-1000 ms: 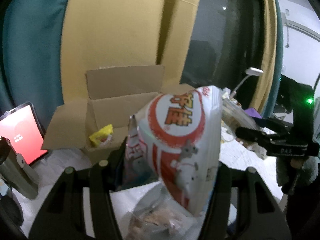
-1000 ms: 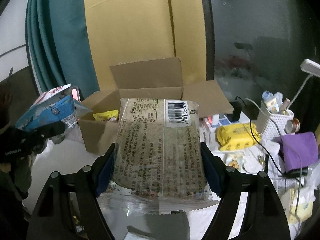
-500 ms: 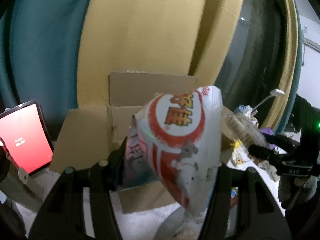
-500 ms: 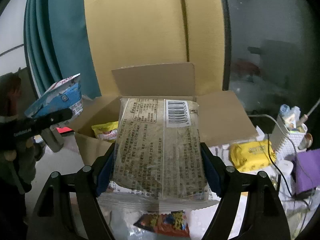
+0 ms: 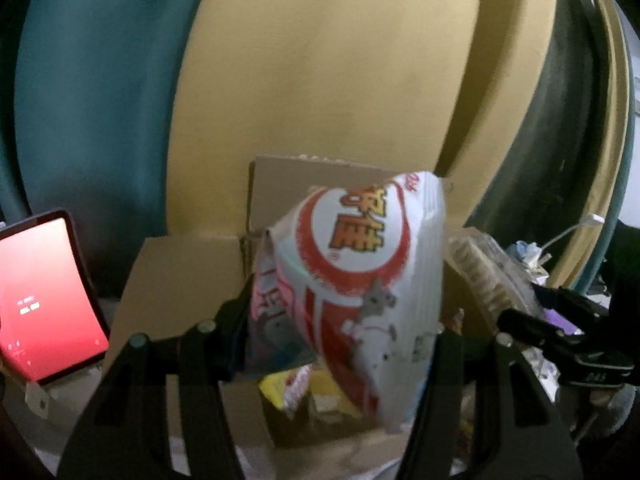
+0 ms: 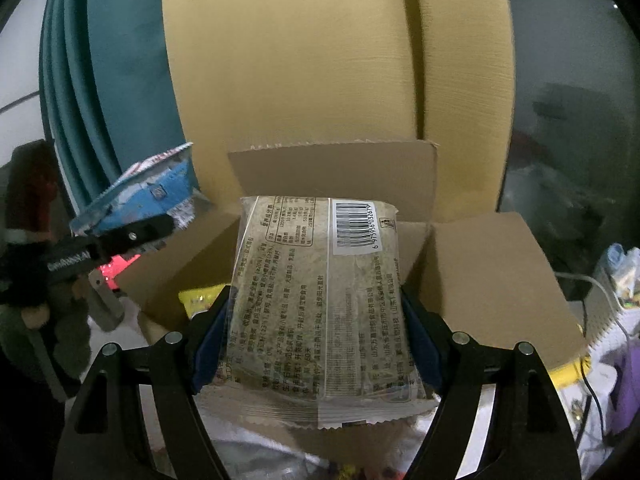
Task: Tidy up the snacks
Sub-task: 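Open both tools to drop the chips bag and cracker package into the box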
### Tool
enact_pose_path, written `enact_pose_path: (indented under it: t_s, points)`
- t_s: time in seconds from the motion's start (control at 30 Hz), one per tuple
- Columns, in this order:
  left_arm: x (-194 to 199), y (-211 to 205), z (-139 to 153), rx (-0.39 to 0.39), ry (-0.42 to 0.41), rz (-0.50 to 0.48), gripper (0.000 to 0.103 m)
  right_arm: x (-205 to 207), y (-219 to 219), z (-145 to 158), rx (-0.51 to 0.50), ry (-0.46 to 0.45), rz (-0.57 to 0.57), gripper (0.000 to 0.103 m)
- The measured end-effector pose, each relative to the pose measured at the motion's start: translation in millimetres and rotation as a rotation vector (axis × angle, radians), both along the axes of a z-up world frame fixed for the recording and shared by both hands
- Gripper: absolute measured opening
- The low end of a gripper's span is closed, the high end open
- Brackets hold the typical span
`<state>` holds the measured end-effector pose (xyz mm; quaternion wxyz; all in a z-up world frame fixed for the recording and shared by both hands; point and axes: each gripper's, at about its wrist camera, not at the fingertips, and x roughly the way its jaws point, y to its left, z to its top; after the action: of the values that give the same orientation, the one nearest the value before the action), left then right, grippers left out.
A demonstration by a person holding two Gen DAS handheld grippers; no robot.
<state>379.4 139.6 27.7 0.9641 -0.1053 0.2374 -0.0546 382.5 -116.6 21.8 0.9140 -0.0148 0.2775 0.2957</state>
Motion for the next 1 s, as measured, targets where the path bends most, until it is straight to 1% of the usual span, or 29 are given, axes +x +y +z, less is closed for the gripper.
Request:
enact_pose_path:
  t_s: [0.23, 0.33, 0.4, 0.43, 0.47, 0.5, 0.67, 0.77, 0.87, 1.0]
  points:
    - [34, 13, -10, 0.008, 0.049, 0.024, 0.058, 30, 28, 0, 0.002, -0.009, 0.023, 0.081]
    - [46, 19, -13, -0.014, 0.078, 0.021, 0.06, 41, 41, 4, -0.002, -0.022, 0.029, 0.081]
    - [52, 22, -17, -0.035, 0.098, 0.024, 0.067, 49, 48, 5, -0.008, -0.029, 0.032, 0.081]
    - [54, 24, -18, -0.044, 0.099, 0.032, 0.078, 53, 52, 6, -0.013, -0.032, 0.032, 0.081]
    - [55, 26, -19, -0.051, 0.098, 0.038, 0.084, 58, 57, 6, -0.017, -0.034, 0.032, 0.081]
    - [56, 28, -21, -0.054, 0.102, 0.045, 0.085, 64, 63, 7, -0.022, -0.036, 0.035, 0.081]
    - [53, 41, -20, -0.081, 0.098, 0.07, 0.086, 84, 89, 6, -0.05, -0.026, 0.029, 0.081]
    - [48, 47, -17, -0.092, 0.089, 0.088, 0.086, 93, 101, -2, -0.084, 0.019, 0.026, 0.085]
    - [43, 50, -15, -0.098, 0.082, 0.097, 0.087, 91, 101, -5, -0.084, 0.019, 0.009, 0.09]
    - [43, 59, -10, -0.104, 0.071, 0.099, 0.087, 88, 98, 0, -0.078, 0.021, 0.002, 0.09]
